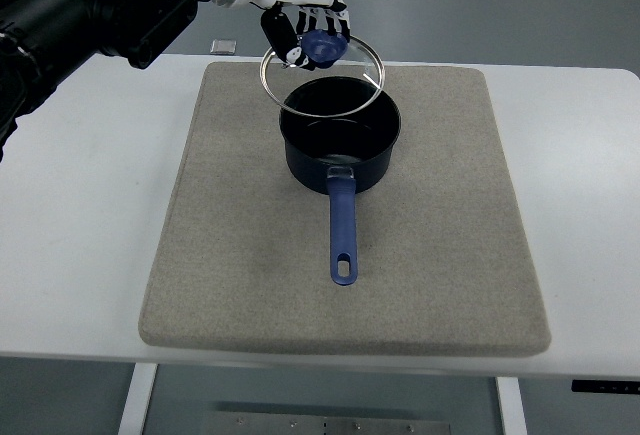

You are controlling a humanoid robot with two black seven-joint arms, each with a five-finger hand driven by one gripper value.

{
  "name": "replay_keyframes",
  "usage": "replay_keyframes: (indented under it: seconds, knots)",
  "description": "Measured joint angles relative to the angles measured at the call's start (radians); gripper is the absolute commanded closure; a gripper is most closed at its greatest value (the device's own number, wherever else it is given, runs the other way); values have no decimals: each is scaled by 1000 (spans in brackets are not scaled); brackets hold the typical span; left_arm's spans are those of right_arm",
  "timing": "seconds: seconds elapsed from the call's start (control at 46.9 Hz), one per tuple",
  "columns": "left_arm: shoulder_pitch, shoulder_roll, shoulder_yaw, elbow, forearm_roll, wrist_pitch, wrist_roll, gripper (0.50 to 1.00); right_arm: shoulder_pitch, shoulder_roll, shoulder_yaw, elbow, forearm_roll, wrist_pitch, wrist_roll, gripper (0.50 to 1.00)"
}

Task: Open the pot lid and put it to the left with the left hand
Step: 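Carry the lid beside the saucepan, nearer the left arm, and lower it, then open the left hand to release the lid onto the mat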

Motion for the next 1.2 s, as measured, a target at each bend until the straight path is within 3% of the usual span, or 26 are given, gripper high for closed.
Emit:
replay_keyframes:
  seconds: [0.405, 0.64, 0.896, 0.939, 0.982, 1.11, 1.195]
  knots:
    - [75, 181, 11, 10, -26, 15, 0, 1000, 0, 0, -2, 0, -3, 2, 0, 583]
    - [189, 174, 11, 87, -25, 18, 0, 1000, 0, 0, -3, 0, -3, 2, 0, 583]
    - [236, 137, 6, 95, -28, 47, 0, 1000, 0, 0, -3, 0, -4, 2, 0, 583]
    - [247, 129, 5, 95, -29, 68, 0, 954, 0, 0, -3, 0, -5, 2, 0, 583]
    - [259, 119, 4, 95, -29, 87, 0, 877, 0, 0, -3, 0, -5, 2, 0, 583]
    - [287, 103, 3, 94, -52, 138, 0, 521, 0, 0, -3, 0, -5, 2, 0, 583]
    - [297, 99, 2, 94, -103, 165, 0, 508, 0, 0, -3, 0, -5, 2, 0, 583]
